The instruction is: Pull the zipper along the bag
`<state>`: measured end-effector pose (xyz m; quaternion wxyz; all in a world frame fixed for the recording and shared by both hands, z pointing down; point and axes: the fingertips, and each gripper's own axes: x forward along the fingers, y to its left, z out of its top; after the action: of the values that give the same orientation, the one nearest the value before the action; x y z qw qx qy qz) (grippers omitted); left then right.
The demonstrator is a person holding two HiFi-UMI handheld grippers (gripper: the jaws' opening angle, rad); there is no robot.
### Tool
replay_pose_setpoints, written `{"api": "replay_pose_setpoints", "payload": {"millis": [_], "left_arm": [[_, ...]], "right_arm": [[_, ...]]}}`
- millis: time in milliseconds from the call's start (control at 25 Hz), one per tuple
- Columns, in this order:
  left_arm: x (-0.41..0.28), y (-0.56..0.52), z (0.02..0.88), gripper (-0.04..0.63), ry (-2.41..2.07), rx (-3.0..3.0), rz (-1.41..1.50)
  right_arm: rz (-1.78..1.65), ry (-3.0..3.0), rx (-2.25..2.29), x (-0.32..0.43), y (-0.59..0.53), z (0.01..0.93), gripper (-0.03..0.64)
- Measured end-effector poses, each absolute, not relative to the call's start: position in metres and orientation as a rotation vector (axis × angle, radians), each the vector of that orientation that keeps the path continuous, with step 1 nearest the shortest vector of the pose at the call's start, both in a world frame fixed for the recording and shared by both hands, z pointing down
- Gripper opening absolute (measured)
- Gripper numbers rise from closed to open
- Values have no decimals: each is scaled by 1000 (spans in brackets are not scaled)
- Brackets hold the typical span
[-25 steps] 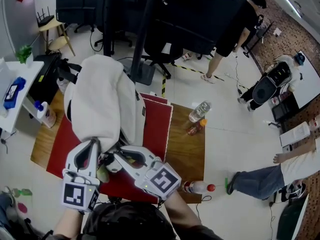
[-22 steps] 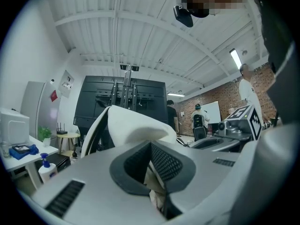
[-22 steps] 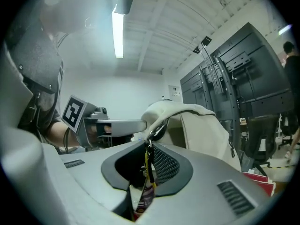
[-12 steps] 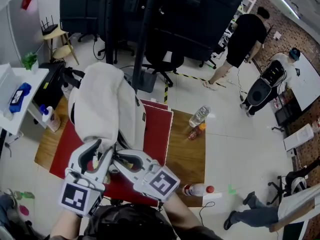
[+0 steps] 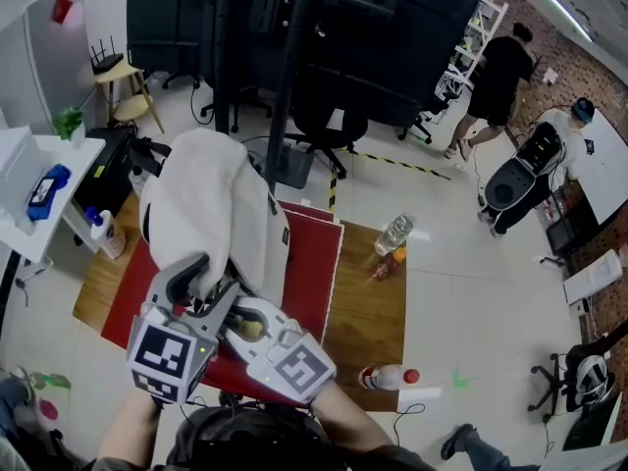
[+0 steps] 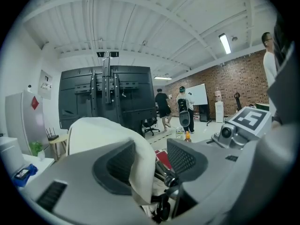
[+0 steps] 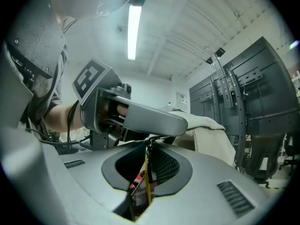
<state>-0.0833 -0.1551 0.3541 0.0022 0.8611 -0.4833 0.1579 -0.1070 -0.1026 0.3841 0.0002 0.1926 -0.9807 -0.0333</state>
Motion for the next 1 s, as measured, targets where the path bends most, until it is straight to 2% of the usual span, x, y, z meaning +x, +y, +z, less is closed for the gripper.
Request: {"api": "replay_pose_setpoints", "payload": {"millis": [160,200,280,560,1000], "left_arm": [[-84,-163,359,251,-1526,2653,486],[-84,-163,360,203,-1531,2642,489],[-85,-162,362,150,-1536,2620,501],[-83,-163,356,97,-1442,2627,472],[-88,-155,317,71,-1371,2637,114]], "right_arm": [[-141,-3069,595,-112,-101,382,66],[-145,-3069,592,-113,-100,381,66],[-158,-3065,586,-115,-98,381,64],[-194,-3052,598,-114,-97,378,64],[-310,-2972,653,-108,-94,365,63]]}}
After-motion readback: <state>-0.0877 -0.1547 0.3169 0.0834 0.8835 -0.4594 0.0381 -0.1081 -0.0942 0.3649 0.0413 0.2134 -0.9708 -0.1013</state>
